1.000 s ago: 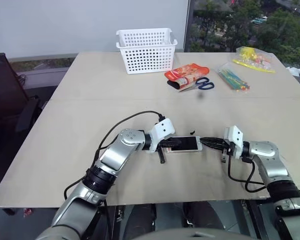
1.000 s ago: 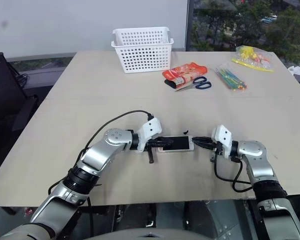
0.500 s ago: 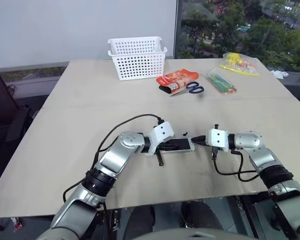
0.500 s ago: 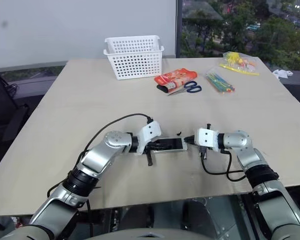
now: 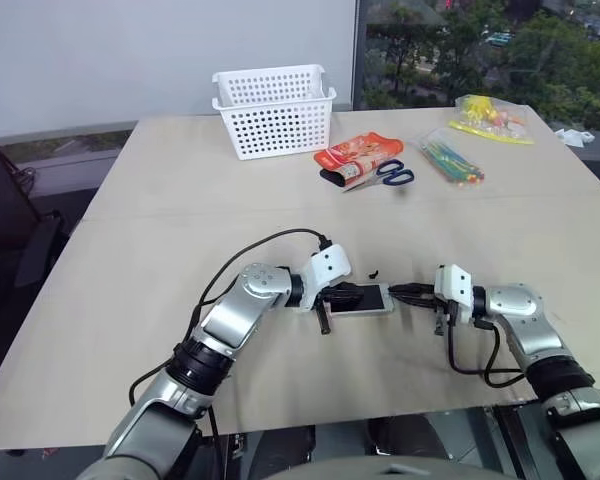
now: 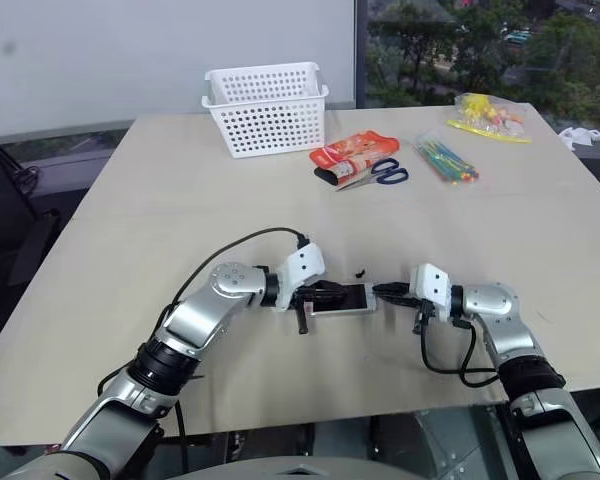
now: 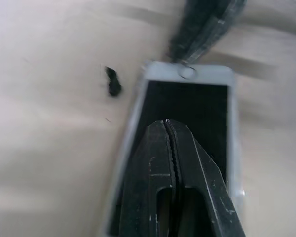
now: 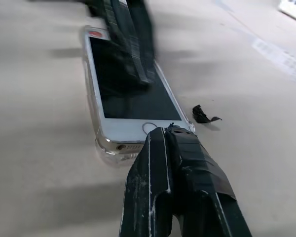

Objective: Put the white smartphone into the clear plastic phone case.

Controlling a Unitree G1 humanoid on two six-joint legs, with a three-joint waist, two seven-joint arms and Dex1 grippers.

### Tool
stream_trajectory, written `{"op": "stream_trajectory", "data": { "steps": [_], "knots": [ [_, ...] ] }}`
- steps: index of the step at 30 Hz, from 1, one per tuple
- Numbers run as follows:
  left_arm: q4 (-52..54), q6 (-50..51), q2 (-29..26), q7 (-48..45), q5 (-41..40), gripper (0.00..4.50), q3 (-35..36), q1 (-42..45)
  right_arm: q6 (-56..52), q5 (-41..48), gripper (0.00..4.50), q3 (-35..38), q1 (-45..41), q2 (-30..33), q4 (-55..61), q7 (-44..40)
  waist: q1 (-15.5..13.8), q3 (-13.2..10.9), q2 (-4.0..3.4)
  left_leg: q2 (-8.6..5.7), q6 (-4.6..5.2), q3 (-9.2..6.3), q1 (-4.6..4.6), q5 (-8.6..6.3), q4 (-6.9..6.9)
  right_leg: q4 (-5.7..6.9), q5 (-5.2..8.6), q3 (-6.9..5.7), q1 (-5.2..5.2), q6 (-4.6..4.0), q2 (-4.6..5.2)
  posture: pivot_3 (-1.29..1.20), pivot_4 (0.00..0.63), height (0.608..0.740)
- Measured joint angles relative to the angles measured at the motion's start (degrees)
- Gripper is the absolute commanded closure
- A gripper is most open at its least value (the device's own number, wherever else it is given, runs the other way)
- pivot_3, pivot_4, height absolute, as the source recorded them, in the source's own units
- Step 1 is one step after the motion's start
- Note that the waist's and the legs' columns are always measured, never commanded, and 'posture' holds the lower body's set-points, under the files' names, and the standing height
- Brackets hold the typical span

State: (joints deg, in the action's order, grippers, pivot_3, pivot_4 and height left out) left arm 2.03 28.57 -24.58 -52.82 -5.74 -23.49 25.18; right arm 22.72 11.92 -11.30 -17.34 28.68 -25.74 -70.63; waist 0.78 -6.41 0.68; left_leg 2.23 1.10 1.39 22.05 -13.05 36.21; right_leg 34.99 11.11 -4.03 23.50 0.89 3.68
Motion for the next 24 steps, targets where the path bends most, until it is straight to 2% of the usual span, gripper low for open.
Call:
{"op": "stream_trajectory", "data": {
  "steps": [5, 10, 18, 24],
  "knots": [
    [-0.43, -0.42, 0.06, -0.70, 0.01, 4.50, -0.04, 0.41, 0.05, 0.02, 4.43, -0.79, 0.30, 0.55, 2.24, -2.45, -0.20, -0.10, 0.19, 0.15, 1.23, 0.08, -0.28, -0.81, 0.10, 0.63, 0.74, 0.30, 0.00, -0.29, -0.43, 0.00, 0.150, 0.740],
    [-0.43, -0.70, 0.25, -0.59, 0.01, 4.50, -0.09, 0.40, -0.40, 0.19, 4.43, -0.78, 0.82, 1.33, 3.91, -2.60, -0.77, -0.31, 0.21, 0.18, 1.29, -0.01, -0.32, -0.85, 0.10, 0.78, 1.12, 0.13, 0.01, -0.37, -0.45, 0.00, 0.150, 0.740],
    [0.17, -1.31, 0.43, -0.31, 0.00, 4.50, 0.28, 0.07, -11.84, 8.44, 4.43, 1.19, 7.03, 2.78, 13.53, -4.25, -1.16, -1.04, 0.22, 0.20, 1.28, -0.07, -0.30, -0.85, 0.16, 0.90, 1.20, 0.16, 0.08, -0.50, -0.48, 0.00, 0.150, 0.740],
    [0.75, -1.50, 0.52, 0.09, 0.00, 4.50, 0.36, -0.24, -16.52, 9.28, 4.43, 0.92, 9.34, 3.26, 19.53, -4.92, -1.40, -1.38, 0.22, 0.19, 1.27, -0.05, -0.28, -0.85, 0.17, 0.91, 1.19, 0.12, 0.12, -0.50, -0.54, 0.00, 0.150, 0.740]
  ]
}}
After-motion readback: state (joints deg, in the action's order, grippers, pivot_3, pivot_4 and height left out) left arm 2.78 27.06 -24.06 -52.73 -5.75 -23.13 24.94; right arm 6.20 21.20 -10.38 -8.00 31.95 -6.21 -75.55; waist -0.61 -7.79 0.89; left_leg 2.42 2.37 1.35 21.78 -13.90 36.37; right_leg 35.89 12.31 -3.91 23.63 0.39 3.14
